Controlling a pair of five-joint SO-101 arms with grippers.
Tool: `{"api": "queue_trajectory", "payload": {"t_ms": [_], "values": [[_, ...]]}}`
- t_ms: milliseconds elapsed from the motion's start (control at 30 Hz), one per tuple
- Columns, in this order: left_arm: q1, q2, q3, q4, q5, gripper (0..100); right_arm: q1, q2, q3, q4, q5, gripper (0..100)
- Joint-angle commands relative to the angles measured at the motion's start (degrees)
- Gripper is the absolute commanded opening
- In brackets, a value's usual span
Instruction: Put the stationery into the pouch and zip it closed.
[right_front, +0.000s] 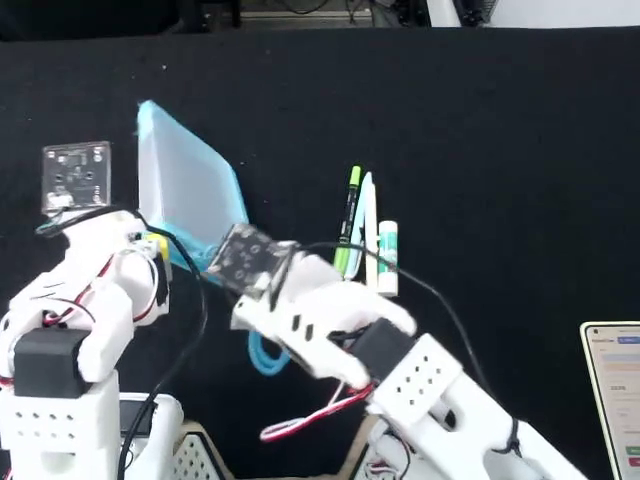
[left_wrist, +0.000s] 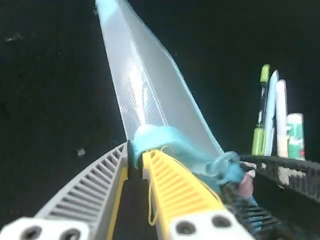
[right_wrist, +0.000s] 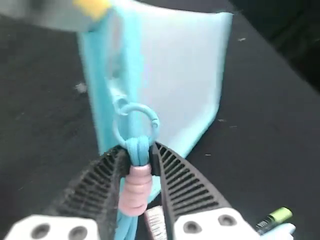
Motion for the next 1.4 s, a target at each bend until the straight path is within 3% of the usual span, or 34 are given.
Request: {"api": "queue_trajectory", "payload": {"t_ms": [0, 133, 300, 467, 800, 933, 1100, 1267, 1367], "values": [[-3.56, -0.62, -5.32, -1.49, 4.48, 3, 6.77, -7.52, -2.15, 3.6, -0.09, 1.1], [-8.75, -0.09, -5.14, -3.25, 5.98, 3, 7.3, -15.69, -4.97, 10.9, -0.09, 1.1], [-9.89, 0.0, -7.78, -1.23, 5.71, 3, 7.56, -17.8, -8.75, 12.75, -0.09, 1.1], [-9.8, 0.09, -16.13, 3.25, 4.57, 3, 7.56, -11.21, -17.98, 15.3, 4.31, 1.1], [-9.8, 6.15, -21.76, 11.25, -4.22, 3, 7.56, 9.54, -46.02, 34.73, 5.01, 1.1], [-9.8, 12.92, -23.08, 15.56, -4.48, 5, 7.56, 10.07, -46.46, 35.69, 5.1, 1.1], [-9.8, 15.21, -32.66, 17.76, -4.48, 24, 7.56, 10.15, -46.46, 35.6, 5.1, 1.1], [-9.8, 11.78, -39.16, 17.85, -4.48, 17, 7.56, 10.15, -46.37, 35.6, 5.1, 1.1], [-9.8, 8.97, -35.3, 17.85, -4.84, 16, 7.56, 10.15, -46.37, 35.6, 5.1, 1.1]]}}
